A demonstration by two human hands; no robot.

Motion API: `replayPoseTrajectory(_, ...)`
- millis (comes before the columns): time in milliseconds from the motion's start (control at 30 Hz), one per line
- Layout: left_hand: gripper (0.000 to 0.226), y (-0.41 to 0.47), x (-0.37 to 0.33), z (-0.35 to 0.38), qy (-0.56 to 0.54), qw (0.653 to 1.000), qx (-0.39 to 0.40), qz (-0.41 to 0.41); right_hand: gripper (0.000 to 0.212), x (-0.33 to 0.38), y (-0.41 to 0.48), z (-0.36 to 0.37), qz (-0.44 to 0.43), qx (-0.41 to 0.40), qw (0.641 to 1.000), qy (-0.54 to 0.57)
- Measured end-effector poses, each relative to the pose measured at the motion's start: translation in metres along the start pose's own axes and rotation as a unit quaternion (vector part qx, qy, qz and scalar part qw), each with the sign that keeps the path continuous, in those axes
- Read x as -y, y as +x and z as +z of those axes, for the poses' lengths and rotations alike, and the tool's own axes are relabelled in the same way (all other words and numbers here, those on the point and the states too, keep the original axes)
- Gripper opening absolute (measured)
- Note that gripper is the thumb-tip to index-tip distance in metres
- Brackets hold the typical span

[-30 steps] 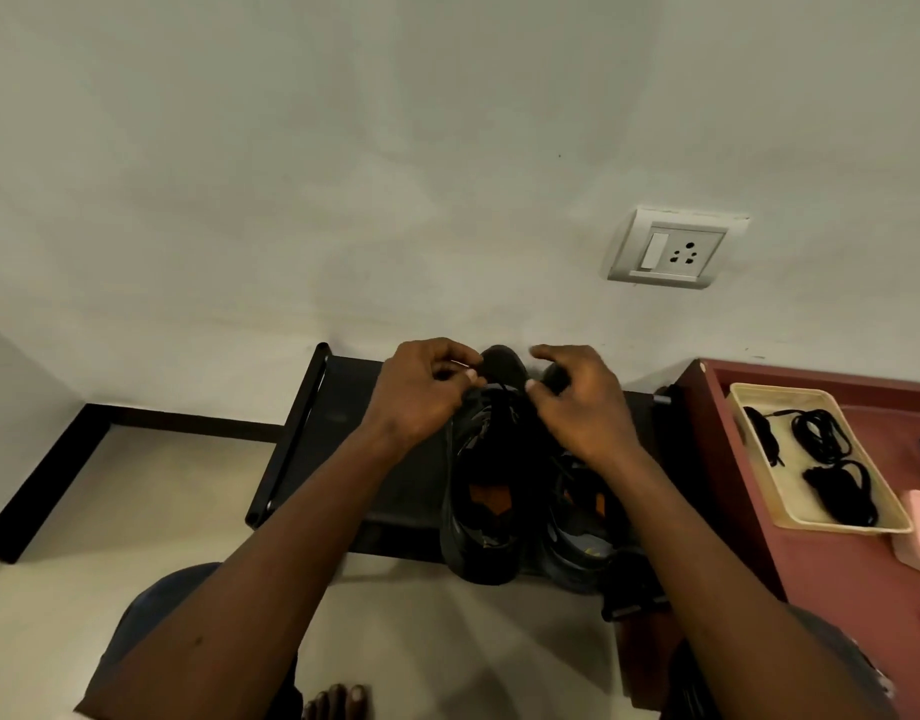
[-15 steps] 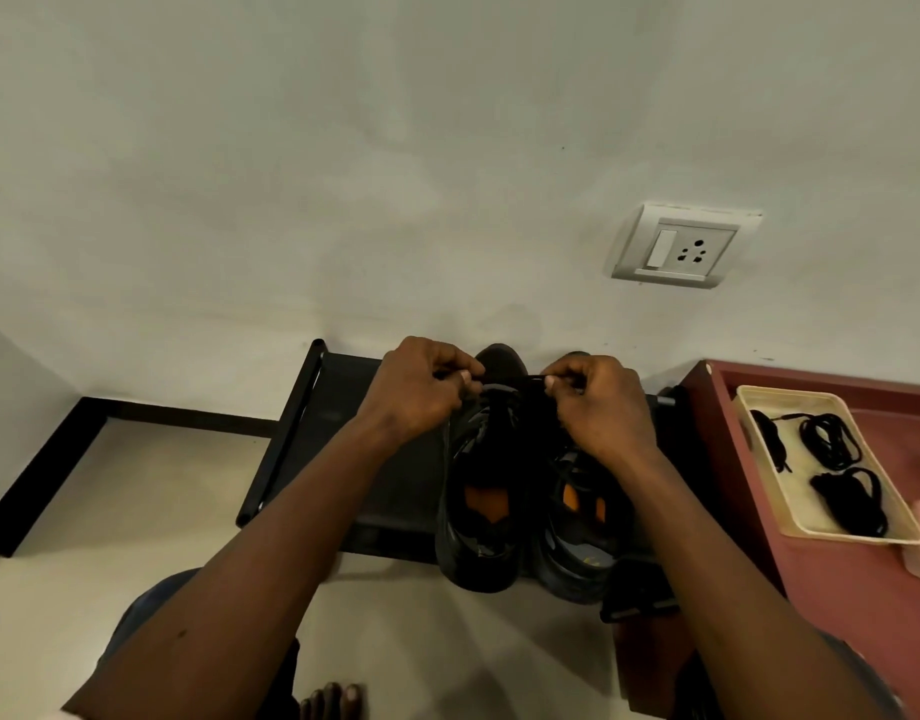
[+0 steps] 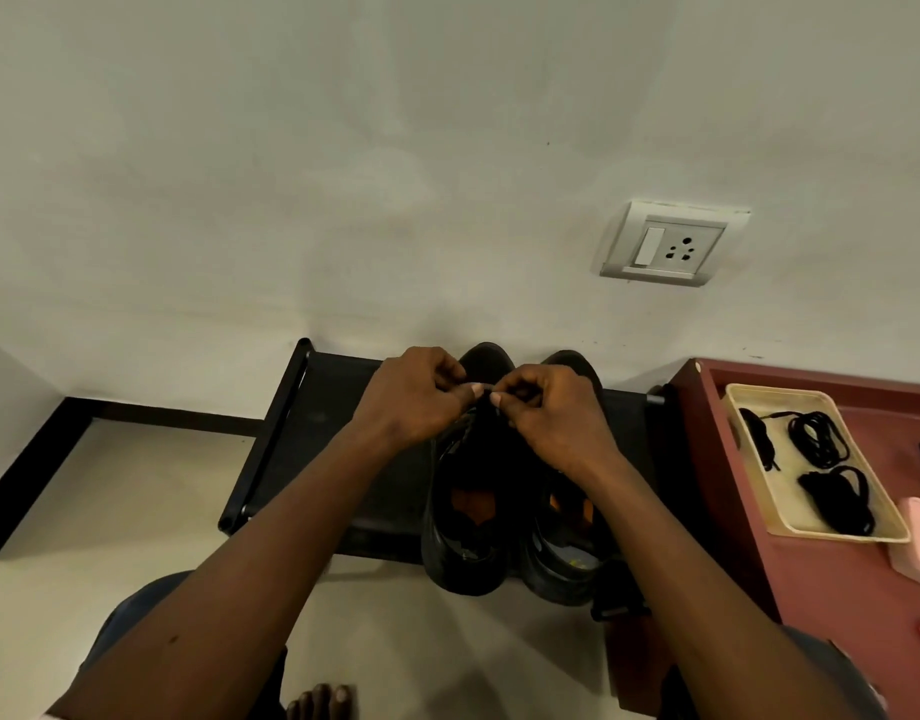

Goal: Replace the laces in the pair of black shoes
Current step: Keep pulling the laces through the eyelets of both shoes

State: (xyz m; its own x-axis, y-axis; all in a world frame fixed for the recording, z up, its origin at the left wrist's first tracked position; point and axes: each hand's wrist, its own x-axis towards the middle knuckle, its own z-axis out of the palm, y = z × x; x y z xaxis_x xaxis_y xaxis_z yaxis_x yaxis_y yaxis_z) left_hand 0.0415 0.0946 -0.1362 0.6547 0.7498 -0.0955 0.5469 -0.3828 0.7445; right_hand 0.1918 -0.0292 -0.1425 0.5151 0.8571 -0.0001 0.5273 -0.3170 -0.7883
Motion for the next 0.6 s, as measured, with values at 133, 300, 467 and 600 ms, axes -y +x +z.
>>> replayPoseTrajectory(133,0.037,-0.004,0.003,-0.002,0.121,0.982,0.139,-0.050,0.008,-0.002,-0.001,0.005,0.029,0.007,0.999,-0.014)
replayPoseTrajectory(300,0.031,-0.006,0.002,0.002,0.143,0.977,0.149,-0.046,0.009,-0.002,-0.002,0.012,0.037,0.043,0.997,-0.044)
replayPoseTrajectory(467,0.014,-0.004,0.006,-0.005,0.056,0.981,0.176,-0.067,0.009,-0.002,-0.004,0.018,0.044,0.052,0.996,-0.063)
replayPoseTrajectory(600,0.012,-0.003,0.009,-0.009,-0.005,0.976,0.194,-0.093,0.007,0.002,-0.004,0.026,0.034,0.053,0.995,-0.082)
